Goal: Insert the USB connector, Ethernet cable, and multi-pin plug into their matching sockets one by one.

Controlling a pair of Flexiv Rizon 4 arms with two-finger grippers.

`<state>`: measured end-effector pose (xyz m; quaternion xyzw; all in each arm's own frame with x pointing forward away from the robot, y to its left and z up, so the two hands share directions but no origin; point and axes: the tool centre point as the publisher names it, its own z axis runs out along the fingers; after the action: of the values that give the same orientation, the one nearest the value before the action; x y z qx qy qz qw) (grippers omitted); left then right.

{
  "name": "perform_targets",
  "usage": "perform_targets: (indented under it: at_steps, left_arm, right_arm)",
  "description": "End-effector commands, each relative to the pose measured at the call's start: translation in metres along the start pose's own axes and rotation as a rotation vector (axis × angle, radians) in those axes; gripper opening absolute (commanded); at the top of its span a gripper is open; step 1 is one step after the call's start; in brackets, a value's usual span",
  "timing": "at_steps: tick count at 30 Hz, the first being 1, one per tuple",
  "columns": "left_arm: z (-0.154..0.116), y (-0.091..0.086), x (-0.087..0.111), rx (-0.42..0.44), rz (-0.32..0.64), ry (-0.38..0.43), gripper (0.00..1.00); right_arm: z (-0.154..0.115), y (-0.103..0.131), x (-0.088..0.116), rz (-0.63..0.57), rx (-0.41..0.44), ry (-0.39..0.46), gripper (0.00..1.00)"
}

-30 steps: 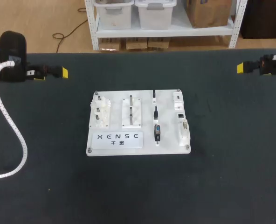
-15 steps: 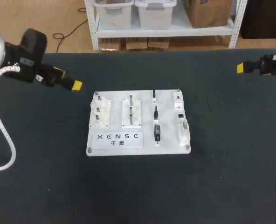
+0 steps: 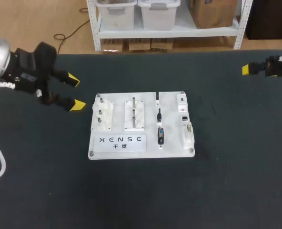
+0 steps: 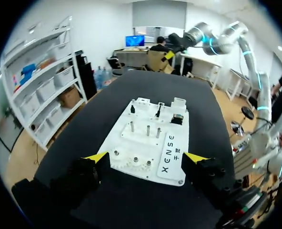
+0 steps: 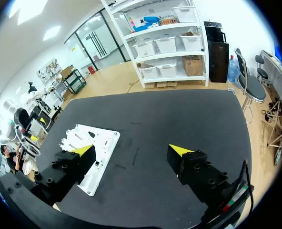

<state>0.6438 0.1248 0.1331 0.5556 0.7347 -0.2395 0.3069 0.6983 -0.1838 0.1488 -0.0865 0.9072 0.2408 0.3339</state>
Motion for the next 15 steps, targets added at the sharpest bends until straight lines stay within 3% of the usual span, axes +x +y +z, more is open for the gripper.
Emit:
perform_targets:
  at_steps: [1,10,15]
  left_arm:
    - [0.003,0.011,0.002,0.157,0.114,0.005,1.00]
    - [0.011,0.006,-0.001,0.139,0.102,-0.002,1.00]
    - [0.012,0.002,-0.002,0.142,0.033,-0.030,1.00]
  right_arm:
    - [0.000,0.000,0.000,0.000,0.002,0.000,1.00]
    - [0.000,0.000,0.000,0.000,0.002,0.000,1.00]
    - [0.000,0.000,0.000,0.000,0.002,0.000,1.00]
